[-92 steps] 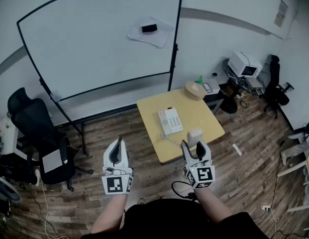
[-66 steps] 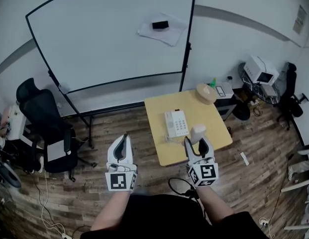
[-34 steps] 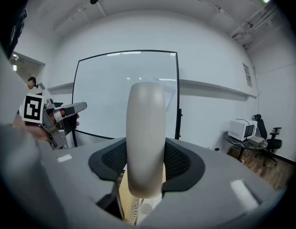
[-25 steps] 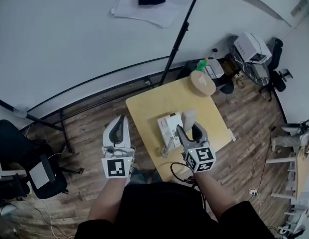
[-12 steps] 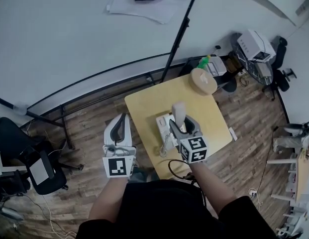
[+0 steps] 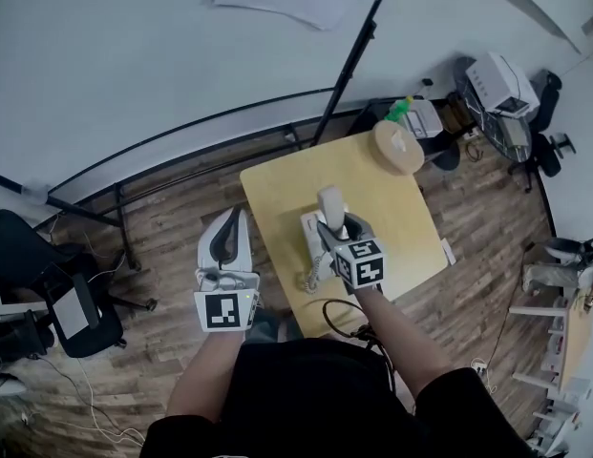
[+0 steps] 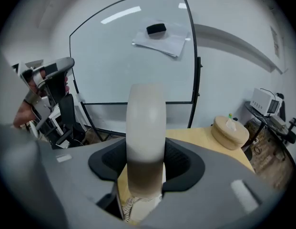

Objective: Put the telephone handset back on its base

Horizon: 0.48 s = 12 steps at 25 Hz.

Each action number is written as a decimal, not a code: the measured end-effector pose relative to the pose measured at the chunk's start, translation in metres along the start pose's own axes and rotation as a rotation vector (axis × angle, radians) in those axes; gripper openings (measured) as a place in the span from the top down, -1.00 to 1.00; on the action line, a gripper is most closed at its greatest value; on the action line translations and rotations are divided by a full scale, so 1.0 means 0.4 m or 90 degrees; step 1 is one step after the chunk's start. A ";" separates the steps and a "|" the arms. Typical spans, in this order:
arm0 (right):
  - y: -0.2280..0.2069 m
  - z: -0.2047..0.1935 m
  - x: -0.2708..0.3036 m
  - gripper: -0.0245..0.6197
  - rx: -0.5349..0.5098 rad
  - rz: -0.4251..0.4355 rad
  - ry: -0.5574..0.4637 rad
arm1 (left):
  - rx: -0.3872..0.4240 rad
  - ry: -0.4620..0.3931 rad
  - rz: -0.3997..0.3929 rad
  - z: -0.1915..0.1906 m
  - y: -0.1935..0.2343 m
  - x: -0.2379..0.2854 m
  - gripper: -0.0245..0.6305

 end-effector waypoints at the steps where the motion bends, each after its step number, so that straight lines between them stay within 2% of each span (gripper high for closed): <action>1: -0.002 -0.009 0.014 0.24 0.003 0.001 0.011 | 0.003 0.007 -0.002 -0.003 0.000 0.000 0.93; 12: -0.038 -0.101 0.116 0.24 0.048 0.017 0.138 | 0.001 0.028 0.000 -0.021 -0.010 0.005 0.93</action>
Point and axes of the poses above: the fingertips, and each gripper's own axes: x forward along the fingers, y to its left, z out of its top, the point moved 10 cm from there along -x, backward along the fingers, and after that the axes turned 1 degree about x, right-handed, at the moved point
